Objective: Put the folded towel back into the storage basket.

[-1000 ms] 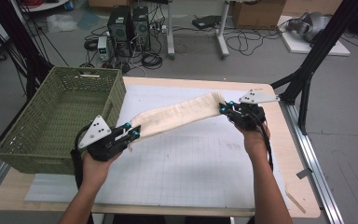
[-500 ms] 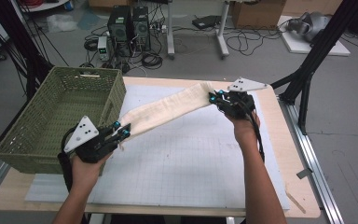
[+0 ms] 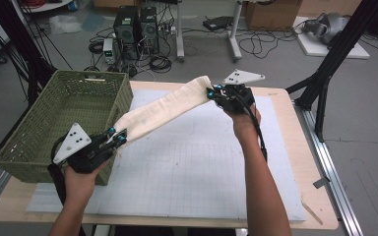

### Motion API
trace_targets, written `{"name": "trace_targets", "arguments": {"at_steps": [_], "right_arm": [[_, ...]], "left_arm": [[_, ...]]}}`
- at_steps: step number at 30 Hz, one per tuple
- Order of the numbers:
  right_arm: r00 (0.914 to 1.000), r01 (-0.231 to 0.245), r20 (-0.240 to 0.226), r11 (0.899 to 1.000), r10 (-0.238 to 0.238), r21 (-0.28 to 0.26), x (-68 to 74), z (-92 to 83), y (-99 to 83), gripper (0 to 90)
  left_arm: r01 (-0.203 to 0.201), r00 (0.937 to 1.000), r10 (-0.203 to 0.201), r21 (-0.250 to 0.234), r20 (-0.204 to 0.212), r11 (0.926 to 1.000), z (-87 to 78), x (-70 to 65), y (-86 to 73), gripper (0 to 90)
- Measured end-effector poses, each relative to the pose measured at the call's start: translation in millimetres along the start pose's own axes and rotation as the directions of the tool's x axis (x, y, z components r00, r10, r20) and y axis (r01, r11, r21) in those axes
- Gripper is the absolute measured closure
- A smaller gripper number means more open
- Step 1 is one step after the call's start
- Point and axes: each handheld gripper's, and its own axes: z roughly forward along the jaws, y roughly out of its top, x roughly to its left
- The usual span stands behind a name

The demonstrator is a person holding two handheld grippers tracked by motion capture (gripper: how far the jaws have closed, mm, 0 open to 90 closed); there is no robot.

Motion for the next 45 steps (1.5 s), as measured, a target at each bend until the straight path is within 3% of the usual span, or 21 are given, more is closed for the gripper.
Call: {"name": "trace_targets", "arguments": {"at_steps": [7,15,30,45], "right_arm": [[0.9994,0.021,-0.027,1.0,-0.022,-0.021,7.9,16.3,13.3,83.0],[0.9984,0.027,-0.048,0.999,-0.029,-0.03,16.8,41.6,32.4,82.9],[0.9963,0.051,-0.067,0.998,-0.054,-0.047,33.9,82.3,69.7,83.0],[0.9931,0.051,-0.102,0.997,-0.058,-0.064,56.8,129.5,92.4,82.9]], "left_arm": [[0.026,0.9991,-0.026,-0.013,-0.035,0.9996,-13.9,11.7,0.5,81.8],[0.02,0.9966,-0.021,-0.014,-0.08,0.9997,-26.6,19.2,-0.1,81.8],[0.018,0.9916,-0.021,-0.023,-0.128,0.9996,-46.2,26.4,-0.8,81.8],[0.02,0.9794,-0.022,-0.015,-0.201,0.9997,-68.2,38.7,-3.8,81.8]]}}
